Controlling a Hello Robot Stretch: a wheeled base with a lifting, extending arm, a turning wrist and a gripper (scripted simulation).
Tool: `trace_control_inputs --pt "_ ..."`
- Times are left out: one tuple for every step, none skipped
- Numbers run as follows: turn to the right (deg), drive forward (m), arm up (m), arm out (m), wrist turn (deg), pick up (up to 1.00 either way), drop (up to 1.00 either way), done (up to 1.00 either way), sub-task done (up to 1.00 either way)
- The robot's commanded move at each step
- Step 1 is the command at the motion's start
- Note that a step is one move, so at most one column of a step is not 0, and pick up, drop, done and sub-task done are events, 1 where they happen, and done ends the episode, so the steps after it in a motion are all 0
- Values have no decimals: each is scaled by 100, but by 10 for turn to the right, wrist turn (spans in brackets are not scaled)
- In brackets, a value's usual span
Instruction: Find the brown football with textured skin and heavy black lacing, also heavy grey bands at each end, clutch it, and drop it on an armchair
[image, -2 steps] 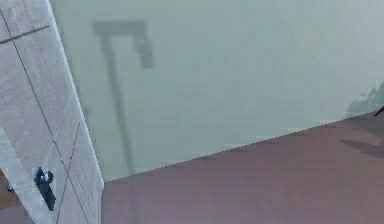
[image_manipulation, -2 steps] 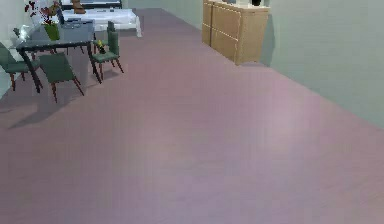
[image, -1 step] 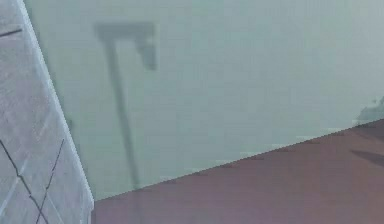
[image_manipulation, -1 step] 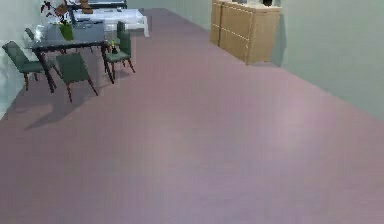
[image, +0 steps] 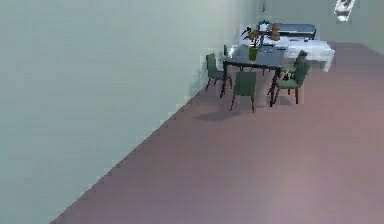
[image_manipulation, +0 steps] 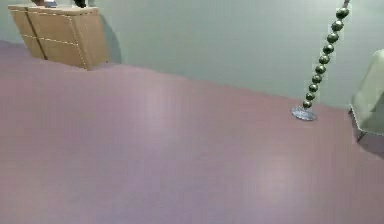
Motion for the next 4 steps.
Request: trace_control_inputs --pt "420 0 0 0 0 0 0 0 0" --pt "0 100 0 0 0 0 0 0 0" --pt "0 100 0 0 0 0 0 0 0" --pt "0 100 0 0 0 0 0 0 0"
